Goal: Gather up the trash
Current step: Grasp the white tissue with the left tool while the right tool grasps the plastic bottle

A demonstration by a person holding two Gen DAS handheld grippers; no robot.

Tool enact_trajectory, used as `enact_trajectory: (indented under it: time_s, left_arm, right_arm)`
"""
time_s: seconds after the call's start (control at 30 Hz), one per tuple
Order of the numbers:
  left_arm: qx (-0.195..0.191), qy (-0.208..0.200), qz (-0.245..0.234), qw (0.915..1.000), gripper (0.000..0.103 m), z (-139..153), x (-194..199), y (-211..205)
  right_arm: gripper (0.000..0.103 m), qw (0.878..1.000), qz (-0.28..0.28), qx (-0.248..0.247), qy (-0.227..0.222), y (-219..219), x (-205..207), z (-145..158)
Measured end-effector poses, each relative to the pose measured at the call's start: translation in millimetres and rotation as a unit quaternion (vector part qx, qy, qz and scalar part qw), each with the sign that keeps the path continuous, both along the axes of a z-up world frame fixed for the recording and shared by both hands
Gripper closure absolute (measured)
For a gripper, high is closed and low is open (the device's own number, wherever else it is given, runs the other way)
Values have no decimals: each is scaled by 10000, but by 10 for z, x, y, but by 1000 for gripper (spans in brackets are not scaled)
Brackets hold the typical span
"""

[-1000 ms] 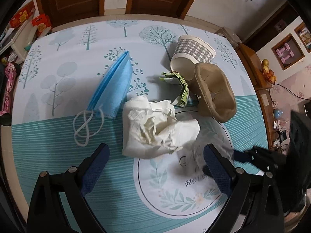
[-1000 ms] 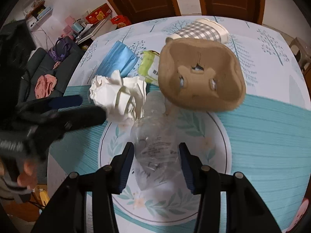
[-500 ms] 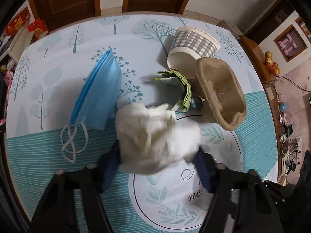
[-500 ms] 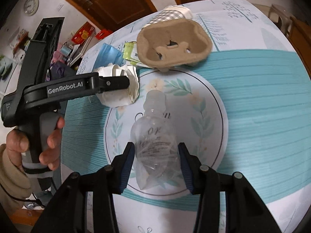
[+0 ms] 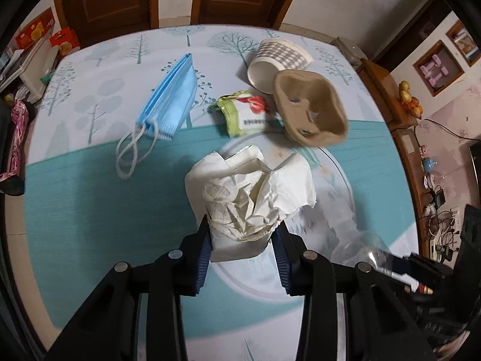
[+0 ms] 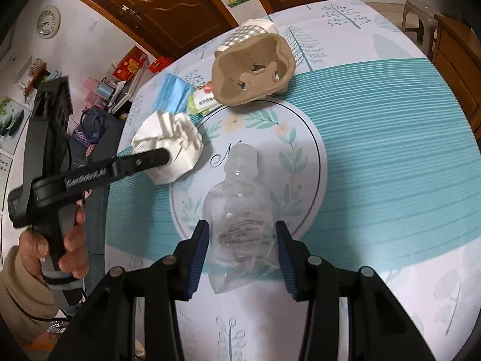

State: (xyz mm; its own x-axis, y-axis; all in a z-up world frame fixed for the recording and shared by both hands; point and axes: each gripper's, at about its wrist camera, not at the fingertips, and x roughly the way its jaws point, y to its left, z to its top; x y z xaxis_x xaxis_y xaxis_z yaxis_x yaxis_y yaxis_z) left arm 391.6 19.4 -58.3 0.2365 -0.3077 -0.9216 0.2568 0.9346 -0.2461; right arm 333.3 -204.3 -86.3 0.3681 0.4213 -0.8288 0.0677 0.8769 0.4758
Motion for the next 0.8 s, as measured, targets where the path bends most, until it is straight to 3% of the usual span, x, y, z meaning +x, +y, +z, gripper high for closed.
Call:
enact_trajectory:
  time_s: [0.27,0.43,0.67,0.8]
  left_arm:
    - [-212,-241,83,9995,67,459,-862,90]
    - [-376,-332,169,9986,67,696,-1609,54]
    - [-521,-550,345,9965,67,900,-2613,-52]
    - [-580,-525,398,9961,67,874,-3085,-82]
  right_arm:
    - [59,9994,106,139,-285,-20,-585,286]
    - [59,9986,260,191,-412,-111,-1115,456]
    - [59,9961,688,204,-509,-177,-1869,634]
    - [59,9941,971,238,-428,-148,-2222,615]
